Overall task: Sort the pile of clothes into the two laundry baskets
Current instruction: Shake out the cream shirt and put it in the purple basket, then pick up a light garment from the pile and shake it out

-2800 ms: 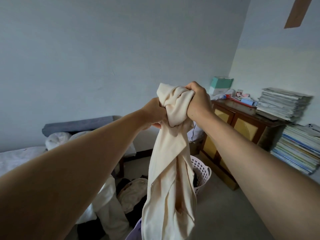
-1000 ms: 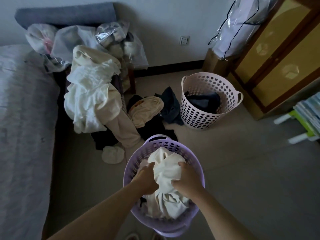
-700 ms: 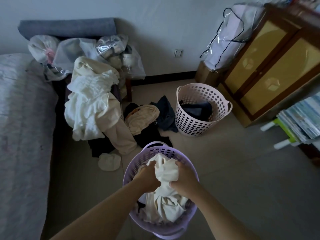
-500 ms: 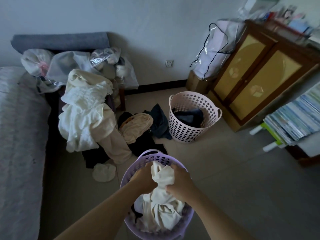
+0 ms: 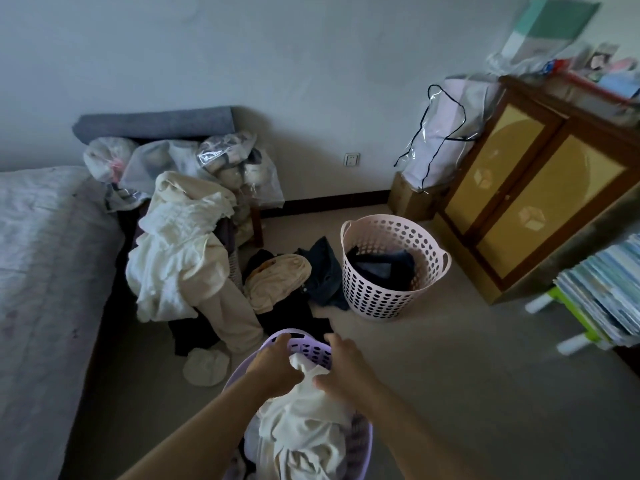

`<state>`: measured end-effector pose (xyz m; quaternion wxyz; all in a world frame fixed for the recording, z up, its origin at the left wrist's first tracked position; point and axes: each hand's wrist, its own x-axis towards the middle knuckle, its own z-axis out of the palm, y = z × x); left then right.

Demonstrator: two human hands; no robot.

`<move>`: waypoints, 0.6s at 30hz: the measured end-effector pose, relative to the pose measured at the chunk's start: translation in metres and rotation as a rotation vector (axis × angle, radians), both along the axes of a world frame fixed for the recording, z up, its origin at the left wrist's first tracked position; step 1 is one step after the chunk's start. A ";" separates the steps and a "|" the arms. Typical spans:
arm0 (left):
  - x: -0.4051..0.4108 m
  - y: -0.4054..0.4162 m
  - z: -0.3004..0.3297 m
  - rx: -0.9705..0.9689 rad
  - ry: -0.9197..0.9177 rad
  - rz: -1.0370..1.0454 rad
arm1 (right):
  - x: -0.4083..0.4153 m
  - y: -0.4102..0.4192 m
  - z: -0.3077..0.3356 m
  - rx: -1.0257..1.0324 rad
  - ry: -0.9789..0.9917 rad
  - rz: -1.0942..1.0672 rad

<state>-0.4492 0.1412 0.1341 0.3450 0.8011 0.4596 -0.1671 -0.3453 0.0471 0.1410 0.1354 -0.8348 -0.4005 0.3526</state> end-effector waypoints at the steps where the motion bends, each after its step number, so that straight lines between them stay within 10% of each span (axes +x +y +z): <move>1: 0.009 -0.008 0.004 -0.006 0.000 0.039 | 0.013 -0.004 0.001 0.004 0.006 0.036; 18: 0.143 -0.019 0.011 0.029 -0.012 0.343 | 0.172 0.015 0.006 0.046 -0.022 0.321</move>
